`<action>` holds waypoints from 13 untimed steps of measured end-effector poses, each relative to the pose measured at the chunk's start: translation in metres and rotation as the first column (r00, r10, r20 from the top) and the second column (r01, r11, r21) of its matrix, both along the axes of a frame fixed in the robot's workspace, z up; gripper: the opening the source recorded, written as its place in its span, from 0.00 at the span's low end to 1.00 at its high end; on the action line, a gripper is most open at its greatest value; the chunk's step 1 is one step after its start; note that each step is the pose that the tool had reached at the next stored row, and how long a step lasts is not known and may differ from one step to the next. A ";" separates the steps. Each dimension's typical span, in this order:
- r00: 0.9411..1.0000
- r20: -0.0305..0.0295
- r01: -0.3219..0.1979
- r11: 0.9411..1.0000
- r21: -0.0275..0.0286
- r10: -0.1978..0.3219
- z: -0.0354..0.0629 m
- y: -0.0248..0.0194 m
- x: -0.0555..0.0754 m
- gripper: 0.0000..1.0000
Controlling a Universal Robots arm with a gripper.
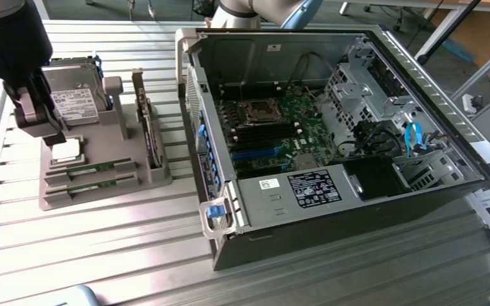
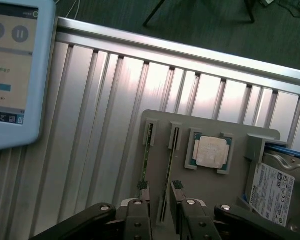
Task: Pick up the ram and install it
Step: 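Pick up the ram and move it above insertion slot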
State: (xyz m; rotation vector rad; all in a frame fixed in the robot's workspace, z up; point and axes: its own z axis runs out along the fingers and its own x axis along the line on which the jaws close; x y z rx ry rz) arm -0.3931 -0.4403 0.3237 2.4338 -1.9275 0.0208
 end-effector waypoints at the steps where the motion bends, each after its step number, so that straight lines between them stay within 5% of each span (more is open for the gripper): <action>1: 1.000 0.000 -0.001 1.000 0.000 0.001 -0.0002 0.0000 0.000 0.30; 13: 1.000 0.000 -0.014 1.000 -0.001 0.014 -0.0040 0.0000 0.000 0.30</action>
